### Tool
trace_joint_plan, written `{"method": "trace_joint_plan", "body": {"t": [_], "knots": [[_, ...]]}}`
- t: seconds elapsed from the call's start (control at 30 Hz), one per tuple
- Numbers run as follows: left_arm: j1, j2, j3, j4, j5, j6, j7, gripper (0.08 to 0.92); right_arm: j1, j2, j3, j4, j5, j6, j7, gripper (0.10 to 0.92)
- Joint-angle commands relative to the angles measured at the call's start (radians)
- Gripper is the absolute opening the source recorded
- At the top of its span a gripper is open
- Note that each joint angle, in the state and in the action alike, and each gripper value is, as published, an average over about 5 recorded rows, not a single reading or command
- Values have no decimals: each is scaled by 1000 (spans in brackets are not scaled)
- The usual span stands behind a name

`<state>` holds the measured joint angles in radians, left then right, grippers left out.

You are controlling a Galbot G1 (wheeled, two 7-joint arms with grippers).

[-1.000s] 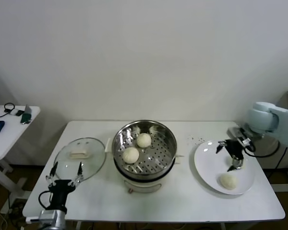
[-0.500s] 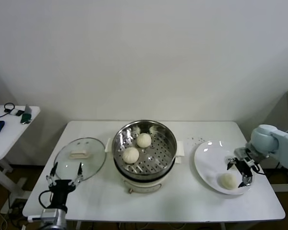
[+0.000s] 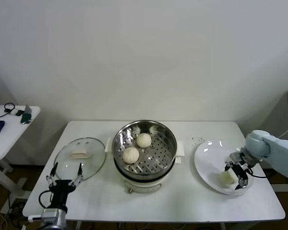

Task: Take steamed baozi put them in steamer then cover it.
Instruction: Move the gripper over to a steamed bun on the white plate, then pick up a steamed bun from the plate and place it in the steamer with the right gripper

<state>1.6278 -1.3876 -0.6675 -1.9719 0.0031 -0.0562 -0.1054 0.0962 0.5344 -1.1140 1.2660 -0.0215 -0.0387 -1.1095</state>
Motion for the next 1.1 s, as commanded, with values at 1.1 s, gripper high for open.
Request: {"method": "trace_joint_plan", "body": {"t": [1.1], "knots": [[1, 3, -6, -8, -1, 5, -3, 823, 185, 21, -65, 6, 22, 115, -86, 722]]}}
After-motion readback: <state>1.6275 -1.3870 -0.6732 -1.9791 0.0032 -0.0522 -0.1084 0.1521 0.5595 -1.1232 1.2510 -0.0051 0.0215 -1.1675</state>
